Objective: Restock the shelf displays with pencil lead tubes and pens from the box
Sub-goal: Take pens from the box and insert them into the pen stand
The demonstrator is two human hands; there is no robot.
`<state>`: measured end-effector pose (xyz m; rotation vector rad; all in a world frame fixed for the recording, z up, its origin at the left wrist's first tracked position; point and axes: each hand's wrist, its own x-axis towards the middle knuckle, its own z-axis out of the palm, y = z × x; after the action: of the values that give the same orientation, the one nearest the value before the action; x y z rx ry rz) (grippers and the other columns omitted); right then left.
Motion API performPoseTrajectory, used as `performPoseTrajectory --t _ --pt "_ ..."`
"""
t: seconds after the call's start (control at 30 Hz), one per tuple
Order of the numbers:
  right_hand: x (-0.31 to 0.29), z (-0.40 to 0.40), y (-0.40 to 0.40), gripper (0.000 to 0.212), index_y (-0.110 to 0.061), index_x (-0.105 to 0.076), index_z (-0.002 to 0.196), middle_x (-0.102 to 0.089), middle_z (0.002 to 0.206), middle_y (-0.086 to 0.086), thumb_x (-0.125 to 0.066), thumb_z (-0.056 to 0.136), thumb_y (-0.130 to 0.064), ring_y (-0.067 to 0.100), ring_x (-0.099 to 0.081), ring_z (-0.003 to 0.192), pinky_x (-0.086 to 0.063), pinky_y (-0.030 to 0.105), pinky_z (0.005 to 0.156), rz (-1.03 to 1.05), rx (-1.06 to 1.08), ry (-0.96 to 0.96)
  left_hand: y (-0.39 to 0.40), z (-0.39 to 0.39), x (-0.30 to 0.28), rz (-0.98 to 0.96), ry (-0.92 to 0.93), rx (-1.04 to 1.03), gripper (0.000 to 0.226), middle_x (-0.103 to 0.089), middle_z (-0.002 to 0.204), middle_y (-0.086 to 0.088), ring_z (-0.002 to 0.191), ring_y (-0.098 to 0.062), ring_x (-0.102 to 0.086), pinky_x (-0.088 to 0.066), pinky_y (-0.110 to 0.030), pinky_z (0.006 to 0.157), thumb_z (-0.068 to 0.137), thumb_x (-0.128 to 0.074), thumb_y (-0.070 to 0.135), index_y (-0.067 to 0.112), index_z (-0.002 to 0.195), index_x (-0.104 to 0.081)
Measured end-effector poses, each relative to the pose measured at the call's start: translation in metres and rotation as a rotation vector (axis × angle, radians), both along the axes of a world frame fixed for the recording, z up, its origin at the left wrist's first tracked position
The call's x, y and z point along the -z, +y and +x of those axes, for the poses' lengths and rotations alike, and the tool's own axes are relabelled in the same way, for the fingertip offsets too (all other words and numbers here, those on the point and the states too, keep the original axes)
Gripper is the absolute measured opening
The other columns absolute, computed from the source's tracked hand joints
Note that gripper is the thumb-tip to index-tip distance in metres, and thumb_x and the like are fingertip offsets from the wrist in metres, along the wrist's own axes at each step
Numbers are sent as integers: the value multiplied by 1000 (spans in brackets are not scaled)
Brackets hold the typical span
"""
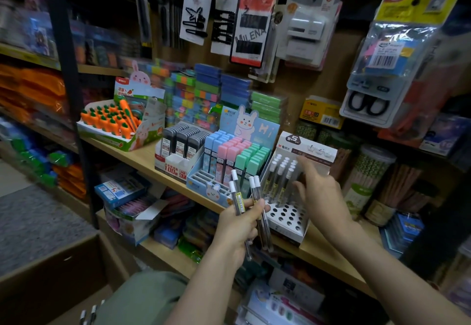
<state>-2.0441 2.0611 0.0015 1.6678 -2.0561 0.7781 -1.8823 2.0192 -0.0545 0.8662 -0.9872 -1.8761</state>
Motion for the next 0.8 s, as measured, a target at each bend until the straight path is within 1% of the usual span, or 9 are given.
performPoseTrajectory --t 0.07,0.17,0.3,0.4,0.47,0.57,0.67,0.73,0.8 --pt "-1 2 1 60 -22 -29 139 -59 63 0 -63 91 -13 26 -59 52 -55 43 52 -6 -13 -39 1 -1 0 0 9 9 15 -76 88 -7 43 -6 -30 -27 -18 41 89 -69 17 7 99 -69" --pt "-1 6 0 44 -19 -32 123 -53 59 -3 -63 92 -12 26 -53 49 -51 40 50 -39 7 -59 2 -2 0 13 14 -1 14 -76 91 -10 42 -5 -30 -27 -18 41 88 -69 17 7 99 -68" --pt "-1 10 5 37 -17 -35 116 -58 67 5 -63 92 -15 33 -58 57 -48 38 48 2 23 -2 2 -2 0 18 11 2 17 -75 94 -12 42 -5 -32 -28 -17 40 88 -70 16 6 102 -68" --pt "-3 5 9 34 -16 -46 124 -67 81 9 -61 94 -18 34 -66 70 -55 43 58 -18 -8 -15 2 -2 -1 7 21 12 16 -75 92 -12 41 -5 -32 -27 -17 40 88 -69 15 5 101 -68" --pt "-5 4 12 43 -18 -48 135 -68 94 7 -60 94 -18 28 -66 83 -56 43 70 -12 -18 -38 4 -1 -1 -8 28 42 15 -75 92 -11 41 -4 -32 -27 -17 40 88 -69 16 6 101 -68" --pt "-10 7 21 56 -23 -42 143 -61 91 -7 -64 92 -23 10 -60 78 -51 30 71 -68 -78 -181 8 1 -6 -42 35 125 19 -76 90 -7 43 -3 -35 -28 -16 42 90 -68 17 8 107 -67" --pt "-17 20 30 37 -31 -62 122 -66 83 -15 -69 86 -37 -2 -63 74 -51 13 62 -14 -223 -399 11 0 -11 -86 -4 150 25 -76 95 -5 56 -4 -54 -35 -18 49 84 -74 22 13 107 -68" --pt "-17 27 30 32 -30 -68 114 -70 83 -15 -74 82 -36 -3 -66 76 -54 14 67 67 -276 -484 12 -1 -12 -106 -59 137 31 -75 100 -3 79 -9 -64 -41 -23 61 78 -79 26 18 106 -70" --pt "-17 29 29 26 -24 -72 105 -72 80 -7 -78 81 -28 5 -69 77 -58 26 75 73 -293 -574 13 -1 -11 -102 -58 136 26 -76 95 1 80 -8 -66 -43 -23 63 78 -79 25 20 103 -71"
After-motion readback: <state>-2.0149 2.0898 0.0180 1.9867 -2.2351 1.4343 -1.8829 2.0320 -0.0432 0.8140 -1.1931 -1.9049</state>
